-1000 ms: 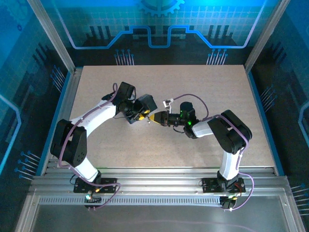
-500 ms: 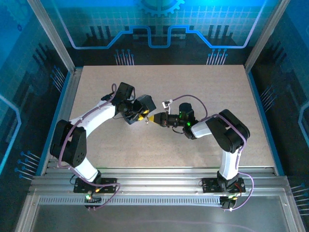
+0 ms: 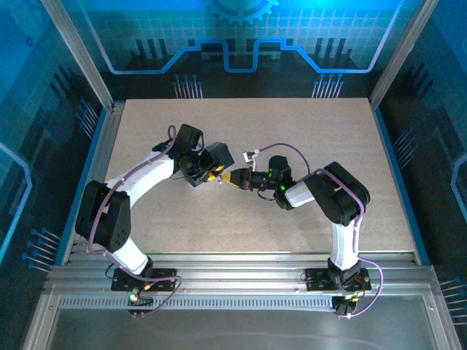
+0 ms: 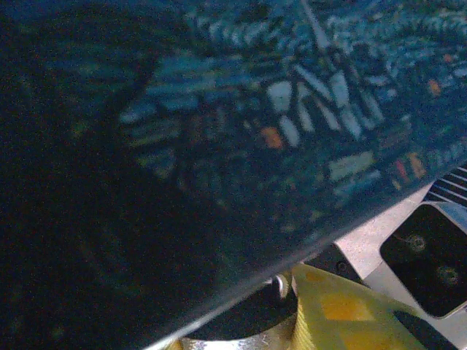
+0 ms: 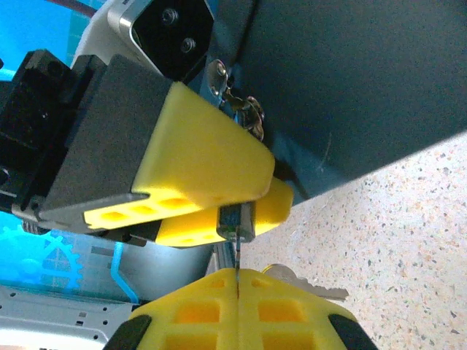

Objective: Unlock a padlock with a key

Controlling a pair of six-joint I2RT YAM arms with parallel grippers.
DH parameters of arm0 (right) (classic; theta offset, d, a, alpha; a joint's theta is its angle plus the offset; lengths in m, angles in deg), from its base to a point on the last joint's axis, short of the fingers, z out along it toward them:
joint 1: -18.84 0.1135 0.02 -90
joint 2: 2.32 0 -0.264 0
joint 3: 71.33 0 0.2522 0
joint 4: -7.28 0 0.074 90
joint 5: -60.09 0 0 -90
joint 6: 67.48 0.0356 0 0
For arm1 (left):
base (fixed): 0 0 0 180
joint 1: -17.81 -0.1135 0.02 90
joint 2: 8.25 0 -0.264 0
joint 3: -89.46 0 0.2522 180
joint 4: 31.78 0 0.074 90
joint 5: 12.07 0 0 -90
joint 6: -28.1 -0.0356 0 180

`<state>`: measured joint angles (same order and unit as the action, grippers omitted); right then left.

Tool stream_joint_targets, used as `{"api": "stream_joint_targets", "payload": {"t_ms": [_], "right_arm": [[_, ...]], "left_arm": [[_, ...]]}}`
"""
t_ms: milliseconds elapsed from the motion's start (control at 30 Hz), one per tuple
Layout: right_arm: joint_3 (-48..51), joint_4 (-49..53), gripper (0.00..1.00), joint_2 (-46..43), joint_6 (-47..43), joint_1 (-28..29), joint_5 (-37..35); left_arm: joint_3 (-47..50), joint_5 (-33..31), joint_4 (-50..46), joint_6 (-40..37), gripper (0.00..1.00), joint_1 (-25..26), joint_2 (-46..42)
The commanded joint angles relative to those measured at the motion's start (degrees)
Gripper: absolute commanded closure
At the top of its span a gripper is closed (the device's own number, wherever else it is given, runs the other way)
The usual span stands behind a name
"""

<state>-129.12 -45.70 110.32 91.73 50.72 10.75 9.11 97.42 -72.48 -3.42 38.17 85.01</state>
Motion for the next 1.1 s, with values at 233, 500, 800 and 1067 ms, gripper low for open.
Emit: {"api": "stream_joint_targets", "payload": {"t_ms": [233, 500, 800, 1067], "right_arm": [[-4.7, 12.6, 1.00, -3.1, -10.5, 1.1, -4.3], [-3.5, 13.0, 0.88, -3.9, -10.8, 0.6, -3.9], [0.3, 36.9, 0.73, -15.5, -29.7, -2.6, -4.0], [-1.4, 63.9, 0.70, -25.8, -63.4, 3.5, -24.1]], "left_arm": [[-2.6, 5.8, -2.7, -3.1, 1.00, 1.3, -1.2], [-0.5, 3.6, -0.9, 0.3, 1.00, 0.1, -2.2], [-1.5, 1.2, -1.8, 0.5, 1.00, -1.1, -2.0], [-4.2, 3.1, -4.2, -0.1, 1.00, -1.1, 0.2]]}}
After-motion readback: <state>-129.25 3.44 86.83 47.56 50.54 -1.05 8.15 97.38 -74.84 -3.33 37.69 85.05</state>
